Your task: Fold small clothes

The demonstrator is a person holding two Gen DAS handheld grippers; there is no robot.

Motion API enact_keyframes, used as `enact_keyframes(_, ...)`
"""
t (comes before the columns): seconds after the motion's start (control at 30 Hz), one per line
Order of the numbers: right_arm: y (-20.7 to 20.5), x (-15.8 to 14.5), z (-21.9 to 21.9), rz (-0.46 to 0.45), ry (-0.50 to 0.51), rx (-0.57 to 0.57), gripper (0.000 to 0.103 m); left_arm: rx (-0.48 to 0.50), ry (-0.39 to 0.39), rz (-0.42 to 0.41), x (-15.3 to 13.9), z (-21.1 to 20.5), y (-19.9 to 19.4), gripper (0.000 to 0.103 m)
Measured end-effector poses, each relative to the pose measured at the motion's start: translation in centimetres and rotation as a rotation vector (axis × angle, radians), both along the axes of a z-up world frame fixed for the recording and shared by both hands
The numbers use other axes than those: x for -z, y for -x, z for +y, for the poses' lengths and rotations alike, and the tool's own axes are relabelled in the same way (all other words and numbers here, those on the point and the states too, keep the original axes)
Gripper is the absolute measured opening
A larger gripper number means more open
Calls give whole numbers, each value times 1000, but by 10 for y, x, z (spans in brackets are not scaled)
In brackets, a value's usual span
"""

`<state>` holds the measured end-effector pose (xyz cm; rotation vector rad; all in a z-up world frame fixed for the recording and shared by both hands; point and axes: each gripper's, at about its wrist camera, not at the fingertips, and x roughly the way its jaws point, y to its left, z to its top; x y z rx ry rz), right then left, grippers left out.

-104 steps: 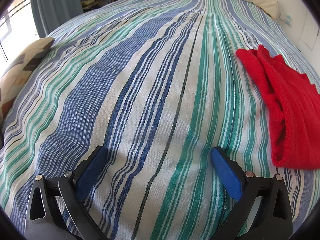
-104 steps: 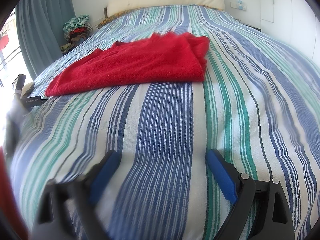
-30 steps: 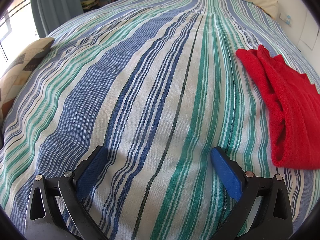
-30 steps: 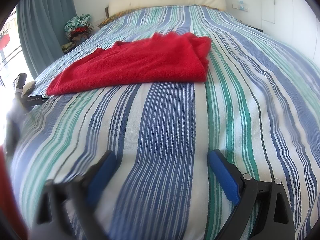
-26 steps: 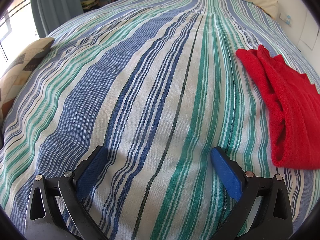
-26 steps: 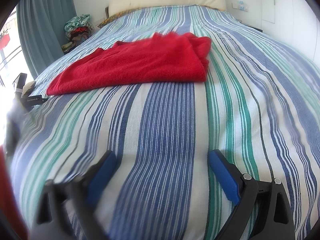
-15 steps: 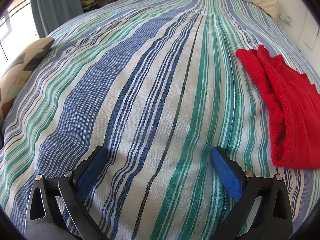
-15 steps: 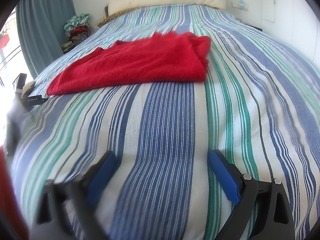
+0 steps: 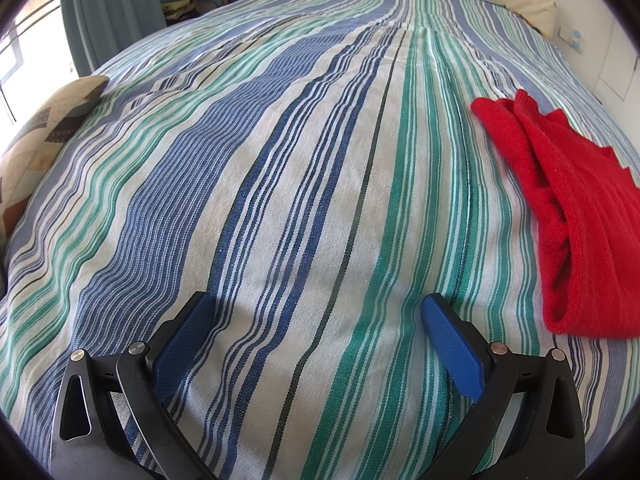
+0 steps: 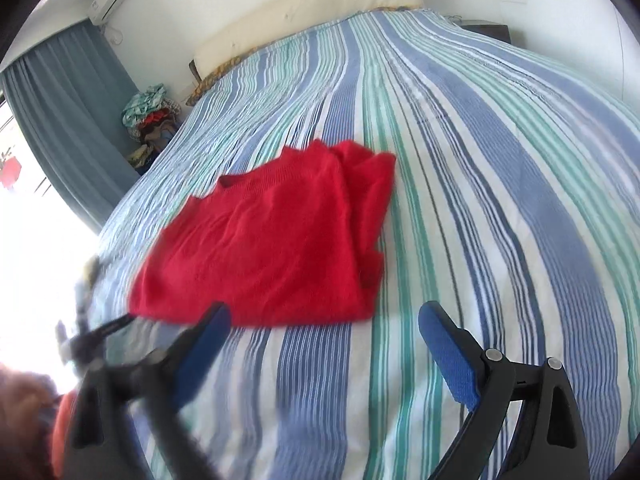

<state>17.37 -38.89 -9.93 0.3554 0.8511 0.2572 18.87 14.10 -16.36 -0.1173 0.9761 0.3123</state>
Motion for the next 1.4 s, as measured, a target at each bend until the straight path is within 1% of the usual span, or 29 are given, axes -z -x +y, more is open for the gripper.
enact_keyframes(0.03,-16,-3,-6,3,-22,9,94,0,0,0,0,0,0,103)
enact_keyframes(0.07,-33,-2,-11,25,-35,16,94,0,0,0,0,0,0,103)
enact_keyframes(0.1,-49,0,-14,51,-43,25,94,0,0,0,0,0,0,103)
enact_keyframes(0.17,-76,11,-17,97,-89,32,93,0,0,0,0,0,0,103)
enact_keyframes(0.27,-100,30,-22,160,-188,79,93,1,-9,2,0,-1,0,103)
enact_keyframes(0.37,-114,44,-21,194,-256,96,92,1,-7,2,0,-1,0,103)
enact_keyframes(0.4,-118,50,-20,208,-267,88,92,1,-4,1,0,-1,0,103)
enact_keyframes(0.5,-130,62,-12,236,-243,81,92,-1,-6,2,1,-2,-2,103)
enact_keyframes(0.53,-132,65,-9,237,-238,76,89,-3,-3,2,1,-1,-2,103)
enact_keyframes(0.57,-135,65,-4,237,-224,63,81,-5,-2,5,1,-1,-3,103)
enact_keyframes(0.6,-139,66,0,245,-216,36,51,-6,-1,5,2,-1,-3,103)
enact_keyframes(0.63,-145,68,4,276,-230,2,12,-3,0,7,2,-1,-3,103)
enact_keyframes(0.67,-149,68,9,316,-231,-14,13,2,9,9,1,0,-2,103)
enact_keyframes(0.7,-151,62,14,321,-188,-12,13,10,22,9,1,2,-1,103)
enact_keyframes(0.73,-153,51,21,307,-153,-23,13,16,41,3,1,4,0,103)
enact_keyframes(0.77,-153,38,27,287,-144,-29,13,15,61,-11,1,7,2,103)
enact_keyframes(0.83,-153,9,45,260,-168,-37,12,14,76,-34,3,9,4,103)
enact_keyframes(0.93,-158,-33,96,222,-168,-94,13,14,40,-37,4,3,3,103)
enact_keyframes(1.03,-165,-58,166,207,-143,-166,13,16,37,-46,3,3,5,103)
enact_keyframes(1.1,-170,-61,216,209,-125,-210,13,17,48,-51,3,4,6,103)
enact_keyframes(1.17,-172,-56,263,208,-88,-249,13,17,46,-53,3,4,6,103)
enact_keyframes(1.27,-169,-34,319,209,-3,-259,14,19,41,-56,3,3,6,103)
enact_keyframes(1.3,-163,-23,331,211,36,-265,20,19,40,-56,3,3,7,103)
enact_keyframes(1.33,-162,-11,346,225,68,-281,31,19,40,-57,3,3,7,103)
enact_keyframes(1.37,-162,0,357,255,67,-314,42,19,40,-57,3,3,7,103)
enact_keyframes(1.4,-158,10,365,295,29,-366,60,19,40,-59,3,3,7,103)
